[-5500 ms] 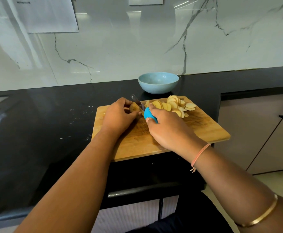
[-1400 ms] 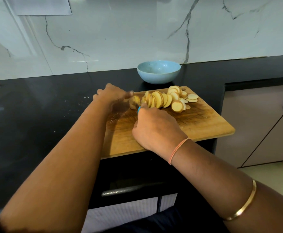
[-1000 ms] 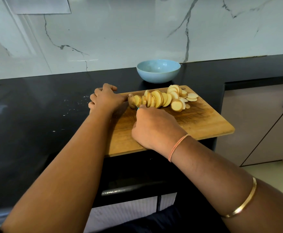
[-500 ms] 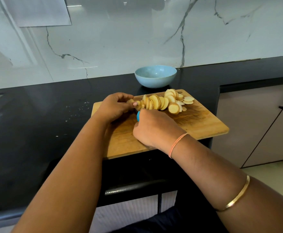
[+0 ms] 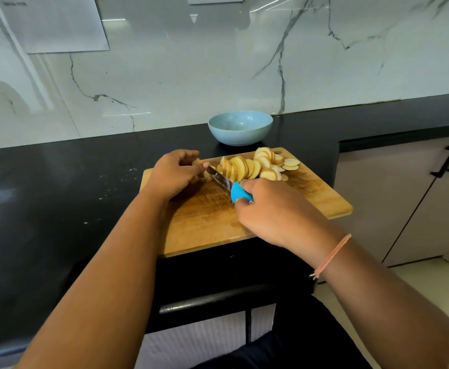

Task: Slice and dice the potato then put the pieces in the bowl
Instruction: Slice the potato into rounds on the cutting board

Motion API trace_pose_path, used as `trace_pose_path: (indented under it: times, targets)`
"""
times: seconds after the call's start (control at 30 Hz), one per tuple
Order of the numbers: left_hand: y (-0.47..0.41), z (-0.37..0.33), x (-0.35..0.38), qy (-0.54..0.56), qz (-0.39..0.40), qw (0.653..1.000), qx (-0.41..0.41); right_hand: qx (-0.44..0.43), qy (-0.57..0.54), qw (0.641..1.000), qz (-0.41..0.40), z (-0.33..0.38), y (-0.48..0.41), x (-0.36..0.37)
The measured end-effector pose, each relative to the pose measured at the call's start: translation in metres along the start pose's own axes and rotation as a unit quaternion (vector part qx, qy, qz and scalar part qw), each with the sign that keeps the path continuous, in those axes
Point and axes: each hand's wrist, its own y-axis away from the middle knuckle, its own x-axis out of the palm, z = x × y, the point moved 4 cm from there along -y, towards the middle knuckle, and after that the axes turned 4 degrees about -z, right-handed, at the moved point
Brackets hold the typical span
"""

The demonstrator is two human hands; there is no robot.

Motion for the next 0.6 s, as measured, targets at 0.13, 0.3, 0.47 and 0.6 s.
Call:
trace_pose_path:
  times: [0.13,0.3,0.47,0.6]
  targets:
    - [0.001,-0.003,-0.001,0.012,0.003,1.0,0.003,-0.001,-0.041,0.996,-0.08,-0.015,-0.005,-0.016]
    - [0.008,-0.011,0.01,-0.029,0.044,0.998,0.032,0.031,-0.211,0.962,-0.173,-0.053,-0.03,-0.027]
    - [0.009,-0.018,0.018,-0.022,0.083,0.996,0.027,0.081,-0.408,0.888,-0.198,-0.089,-0.049,-0.024]
    - [0.012,-0.023,0.03,-0.038,0.119,0.992,0.029,0.087,-0.485,0.846,-0.202,-0.098,-0.052,-0.016]
